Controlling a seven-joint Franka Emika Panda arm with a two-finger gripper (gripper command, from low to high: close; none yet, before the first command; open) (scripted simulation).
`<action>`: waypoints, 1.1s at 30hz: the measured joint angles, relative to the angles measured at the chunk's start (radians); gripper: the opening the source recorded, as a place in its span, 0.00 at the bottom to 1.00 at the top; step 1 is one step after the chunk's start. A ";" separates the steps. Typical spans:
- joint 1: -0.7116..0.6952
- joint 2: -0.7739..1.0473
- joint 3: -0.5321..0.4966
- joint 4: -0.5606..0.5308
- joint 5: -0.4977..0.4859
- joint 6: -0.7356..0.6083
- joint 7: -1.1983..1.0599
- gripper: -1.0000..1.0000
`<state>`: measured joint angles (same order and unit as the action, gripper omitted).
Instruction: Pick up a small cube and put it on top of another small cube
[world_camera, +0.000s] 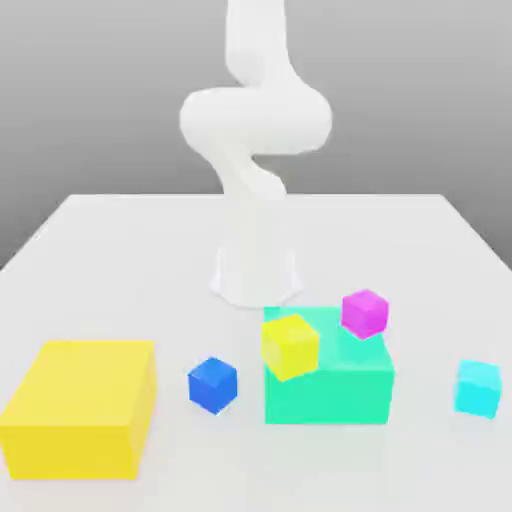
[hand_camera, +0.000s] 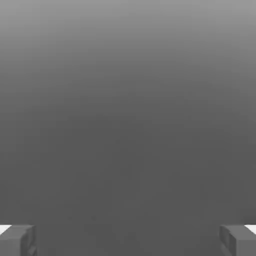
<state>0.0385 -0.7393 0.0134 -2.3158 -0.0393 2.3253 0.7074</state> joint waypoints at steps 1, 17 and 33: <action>0.016 0.026 0.006 -0.007 -0.015 0.011 -0.041 0.50; 0.252 0.420 0.051 -0.106 -0.183 0.168 -0.693 0.50; 0.456 0.786 0.140 -0.212 -0.155 0.347 -1.482 0.50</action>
<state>0.4950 0.0472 0.1537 -2.5276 -0.1939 2.6719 -0.7748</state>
